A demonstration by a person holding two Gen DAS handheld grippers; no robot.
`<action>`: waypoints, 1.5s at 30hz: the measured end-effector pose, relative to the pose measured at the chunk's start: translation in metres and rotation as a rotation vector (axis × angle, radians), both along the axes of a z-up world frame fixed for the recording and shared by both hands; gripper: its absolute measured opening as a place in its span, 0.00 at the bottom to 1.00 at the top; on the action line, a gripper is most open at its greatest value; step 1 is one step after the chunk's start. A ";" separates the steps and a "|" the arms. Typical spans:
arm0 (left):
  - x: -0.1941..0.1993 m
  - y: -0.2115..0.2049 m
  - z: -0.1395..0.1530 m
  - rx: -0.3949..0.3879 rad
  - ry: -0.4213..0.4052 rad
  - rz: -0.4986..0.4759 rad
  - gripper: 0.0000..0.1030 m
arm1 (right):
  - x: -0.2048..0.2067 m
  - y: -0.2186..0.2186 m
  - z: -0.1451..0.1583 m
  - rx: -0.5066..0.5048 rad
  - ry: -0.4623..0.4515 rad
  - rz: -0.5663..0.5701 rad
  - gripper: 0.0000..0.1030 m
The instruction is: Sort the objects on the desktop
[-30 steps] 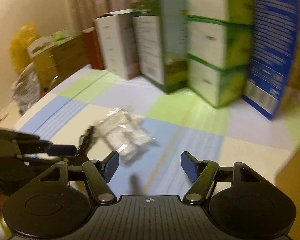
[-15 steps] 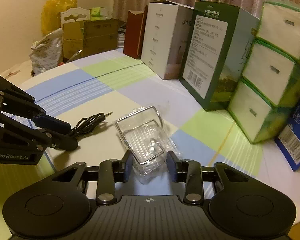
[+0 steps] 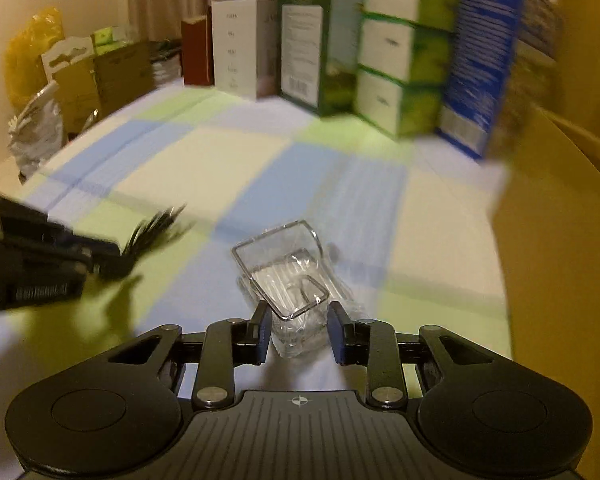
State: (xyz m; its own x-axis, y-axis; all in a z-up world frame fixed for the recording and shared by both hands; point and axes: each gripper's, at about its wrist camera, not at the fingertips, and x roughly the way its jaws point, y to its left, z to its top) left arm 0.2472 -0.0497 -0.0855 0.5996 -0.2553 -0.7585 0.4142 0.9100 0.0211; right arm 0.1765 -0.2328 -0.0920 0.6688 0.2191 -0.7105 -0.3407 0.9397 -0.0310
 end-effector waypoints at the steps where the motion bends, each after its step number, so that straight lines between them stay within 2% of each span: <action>1: -0.012 -0.002 -0.001 0.006 0.002 -0.009 0.10 | -0.015 -0.002 0.000 -0.010 -0.001 0.001 0.26; 4: -0.043 -0.004 0.000 -0.018 0.003 -0.007 0.10 | -0.053 -0.009 0.003 -0.003 0.001 0.019 0.29; 6: -0.060 -0.007 0.000 0.009 -0.025 -0.020 0.11 | -0.070 -0.012 0.003 -0.013 -0.026 0.066 0.41; 8: -0.070 -0.006 0.000 0.019 -0.038 -0.007 0.13 | -0.080 -0.016 0.004 -0.017 -0.054 0.082 0.63; 9: -0.073 -0.004 0.000 0.012 -0.038 0.020 0.21 | -0.081 -0.018 0.004 -0.010 -0.060 0.081 0.67; 11: -0.075 0.001 0.001 -0.008 -0.038 0.062 0.28 | -0.081 -0.022 0.003 -0.005 -0.069 0.081 0.69; 14: -0.074 -0.001 0.003 -0.013 -0.066 0.089 0.48 | -0.078 -0.025 0.000 -0.008 -0.083 0.109 0.70; 20: -0.049 -0.010 0.000 -0.033 -0.082 0.122 0.49 | -0.064 -0.021 -0.008 0.004 -0.101 0.185 0.70; 23: -0.037 -0.014 -0.006 -0.019 -0.072 0.120 0.46 | -0.057 -0.021 -0.012 0.008 -0.102 0.202 0.70; 25: -0.030 -0.013 -0.011 -0.006 -0.048 0.124 0.38 | -0.052 -0.021 -0.013 0.011 -0.101 0.213 0.70; 27: -0.030 -0.010 -0.013 -0.020 -0.048 0.122 0.33 | -0.050 -0.021 -0.015 0.009 -0.106 0.234 0.70; 28: -0.031 -0.009 -0.013 -0.024 -0.047 0.119 0.29 | -0.048 -0.020 -0.016 0.008 -0.109 0.250 0.70; 29: -0.031 -0.007 -0.012 -0.029 -0.042 0.117 0.17 | -0.046 -0.020 -0.018 0.008 -0.109 0.263 0.70; 30: -0.032 -0.006 -0.011 -0.029 -0.034 0.119 0.10 | -0.044 -0.019 -0.019 0.007 -0.109 0.275 0.70; 35: -0.046 -0.001 -0.008 -0.057 -0.003 0.105 0.10 | -0.035 -0.012 -0.025 0.012 -0.111 0.336 0.70; 39: -0.058 0.001 -0.009 -0.053 -0.013 0.094 0.10 | -0.029 -0.007 -0.027 0.024 -0.102 0.342 0.69; 41: -0.062 0.001 -0.009 -0.044 -0.022 0.089 0.11 | -0.028 -0.006 -0.026 0.031 -0.096 0.322 0.54; 43: -0.065 0.001 -0.010 -0.039 -0.032 0.092 0.11 | -0.028 -0.004 -0.025 0.027 -0.093 0.310 0.51; 45: -0.067 0.000 -0.011 -0.030 -0.045 0.097 0.20 | -0.031 -0.003 -0.023 0.021 -0.095 0.287 0.50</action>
